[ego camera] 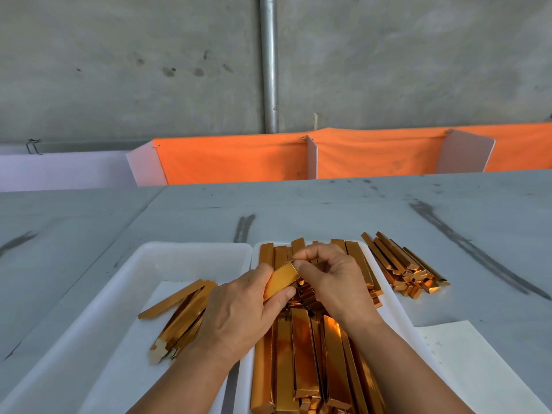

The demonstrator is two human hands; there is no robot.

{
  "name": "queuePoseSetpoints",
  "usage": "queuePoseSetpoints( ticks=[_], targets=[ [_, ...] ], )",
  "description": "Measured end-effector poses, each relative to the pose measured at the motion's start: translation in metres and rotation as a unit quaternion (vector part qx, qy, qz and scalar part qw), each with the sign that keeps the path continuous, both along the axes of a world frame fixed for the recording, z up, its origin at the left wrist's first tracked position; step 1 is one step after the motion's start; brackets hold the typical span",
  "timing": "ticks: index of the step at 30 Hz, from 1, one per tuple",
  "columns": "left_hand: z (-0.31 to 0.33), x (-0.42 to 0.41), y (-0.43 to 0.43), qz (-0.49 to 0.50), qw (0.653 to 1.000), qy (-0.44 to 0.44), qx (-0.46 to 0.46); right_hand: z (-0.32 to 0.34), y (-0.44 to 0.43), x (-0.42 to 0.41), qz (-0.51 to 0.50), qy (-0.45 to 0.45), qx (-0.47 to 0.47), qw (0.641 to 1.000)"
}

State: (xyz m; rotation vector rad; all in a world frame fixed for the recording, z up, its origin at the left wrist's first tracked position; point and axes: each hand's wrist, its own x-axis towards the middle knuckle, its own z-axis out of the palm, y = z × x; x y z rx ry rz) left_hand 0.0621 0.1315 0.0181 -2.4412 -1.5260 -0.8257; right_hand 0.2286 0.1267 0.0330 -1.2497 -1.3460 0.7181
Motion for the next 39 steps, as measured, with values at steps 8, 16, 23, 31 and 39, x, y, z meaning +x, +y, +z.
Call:
queuePoseSetpoints(
  ticks=[8, 16, 23, 31, 39],
  targets=[
    [-0.001, -0.002, 0.003, 0.012, 0.998, -0.045, -0.036, 0.001, -0.005, -0.003, 0.056, 0.025, -0.014, 0.998],
    [-0.003, -0.003, 0.004, -0.012, 0.993, -0.104, -0.054, 0.005, -0.007, -0.003, 0.118, 0.107, -0.057, 0.986],
    [-0.003, -0.005, 0.003, -0.051, 0.994, -0.090, -0.041, 0.001, -0.003, 0.003, 0.121, 0.132, -0.057, 0.982],
    [-0.004, -0.006, 0.002, -0.079, 0.992, -0.098, -0.029, 0.004, 0.000, 0.010, 0.201, 0.236, -0.128, 0.942],
    [-0.003, -0.005, 0.002, -0.094, 0.983, -0.148, -0.058, 0.005, -0.004, 0.005, 0.159, 0.156, -0.020, 0.975]
  ],
)
